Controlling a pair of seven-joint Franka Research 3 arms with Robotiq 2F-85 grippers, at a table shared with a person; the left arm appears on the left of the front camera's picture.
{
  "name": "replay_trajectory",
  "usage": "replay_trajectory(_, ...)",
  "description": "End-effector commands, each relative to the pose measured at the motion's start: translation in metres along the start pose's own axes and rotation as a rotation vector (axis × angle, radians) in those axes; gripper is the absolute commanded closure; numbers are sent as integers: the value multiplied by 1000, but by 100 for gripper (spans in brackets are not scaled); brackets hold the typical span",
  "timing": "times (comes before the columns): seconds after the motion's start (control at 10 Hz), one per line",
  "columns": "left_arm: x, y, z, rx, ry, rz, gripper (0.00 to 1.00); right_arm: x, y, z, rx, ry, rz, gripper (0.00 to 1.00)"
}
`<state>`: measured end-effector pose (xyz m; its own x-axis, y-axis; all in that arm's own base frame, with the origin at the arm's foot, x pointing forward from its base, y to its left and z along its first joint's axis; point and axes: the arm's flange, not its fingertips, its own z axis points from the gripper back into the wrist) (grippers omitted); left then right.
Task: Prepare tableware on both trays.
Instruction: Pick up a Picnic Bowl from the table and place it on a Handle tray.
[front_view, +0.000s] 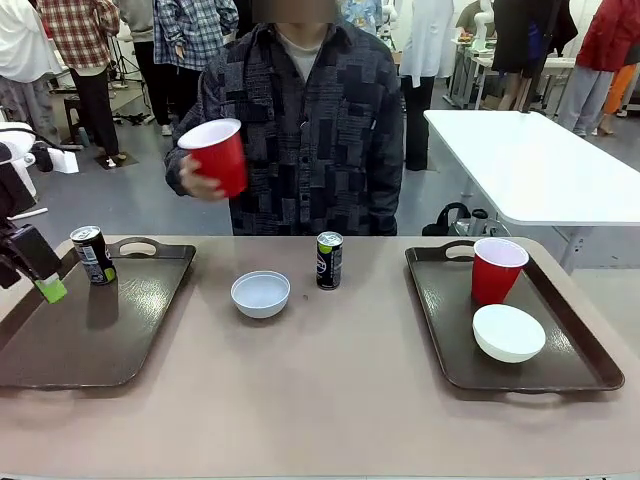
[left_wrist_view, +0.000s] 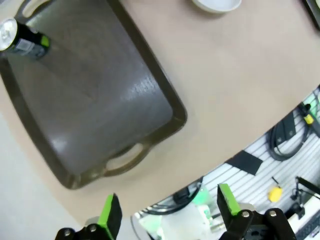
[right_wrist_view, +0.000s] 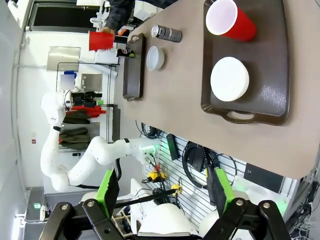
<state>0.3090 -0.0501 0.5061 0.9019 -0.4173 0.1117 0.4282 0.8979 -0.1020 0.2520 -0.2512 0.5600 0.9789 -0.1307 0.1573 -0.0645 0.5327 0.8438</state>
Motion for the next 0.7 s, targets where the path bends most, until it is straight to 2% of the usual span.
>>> replay_trajectory(0.0,-34,-15,-2,39,47,-44,0,-4,2,5,7,-15,9,3)
replay_trajectory(0.2,-51,-14,-3,42,60,-74,0,-4,2,5,7,-15,9,3)
replay_trajectory(0.3,-88,-12,-3,37,70,-129,0,-4,2,5,7,-15,9,3)
replay_trajectory(0.6,-71,-2,0,5,68,-96,0,-4,2,5,7,-15,9,3)
